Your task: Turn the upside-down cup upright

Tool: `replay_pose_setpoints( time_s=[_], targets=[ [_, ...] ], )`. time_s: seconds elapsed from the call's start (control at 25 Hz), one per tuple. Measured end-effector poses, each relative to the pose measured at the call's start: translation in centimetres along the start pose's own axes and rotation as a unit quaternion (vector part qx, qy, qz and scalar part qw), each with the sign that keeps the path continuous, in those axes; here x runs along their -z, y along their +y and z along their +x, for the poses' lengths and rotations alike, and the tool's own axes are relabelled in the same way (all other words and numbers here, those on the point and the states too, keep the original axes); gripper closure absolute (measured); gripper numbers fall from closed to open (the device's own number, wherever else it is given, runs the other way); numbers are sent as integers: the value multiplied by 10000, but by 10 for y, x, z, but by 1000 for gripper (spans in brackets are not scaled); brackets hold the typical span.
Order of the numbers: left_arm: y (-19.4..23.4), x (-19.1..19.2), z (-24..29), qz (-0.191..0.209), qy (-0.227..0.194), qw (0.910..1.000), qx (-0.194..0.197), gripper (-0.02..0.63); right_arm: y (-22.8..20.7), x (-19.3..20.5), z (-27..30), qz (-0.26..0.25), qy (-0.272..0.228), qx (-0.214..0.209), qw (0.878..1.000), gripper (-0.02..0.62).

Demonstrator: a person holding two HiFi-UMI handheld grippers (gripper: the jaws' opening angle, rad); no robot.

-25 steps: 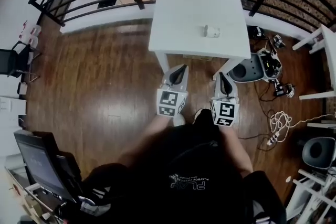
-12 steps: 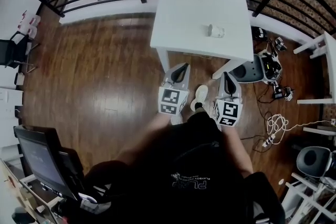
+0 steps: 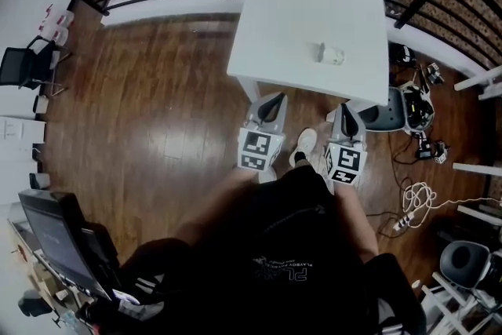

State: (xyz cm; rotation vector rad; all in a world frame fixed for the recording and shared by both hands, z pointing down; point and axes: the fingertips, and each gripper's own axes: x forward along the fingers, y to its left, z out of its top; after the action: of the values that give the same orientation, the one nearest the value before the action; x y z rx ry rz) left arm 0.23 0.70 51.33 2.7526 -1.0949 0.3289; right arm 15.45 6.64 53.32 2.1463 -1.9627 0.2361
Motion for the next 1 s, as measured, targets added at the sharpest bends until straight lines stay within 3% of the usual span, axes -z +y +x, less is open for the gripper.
replay_pose_setpoints(
  time_s=[0.32, 0.72, 1.0],
  targets=[
    [14, -7, 64, -71, 120, 9998, -169, 609, -29, -8, 64, 175, 124, -232, 9995, 581],
    [21, -21, 132, -101, 210, 9987, -445, 609, -40, -6, 111, -247, 309, -991, 9943, 581],
    [36, -34, 132, 58, 258, 9975, -660, 607, -14, -14, 127, -1049, 198, -1438, 9838, 581]
  ],
)
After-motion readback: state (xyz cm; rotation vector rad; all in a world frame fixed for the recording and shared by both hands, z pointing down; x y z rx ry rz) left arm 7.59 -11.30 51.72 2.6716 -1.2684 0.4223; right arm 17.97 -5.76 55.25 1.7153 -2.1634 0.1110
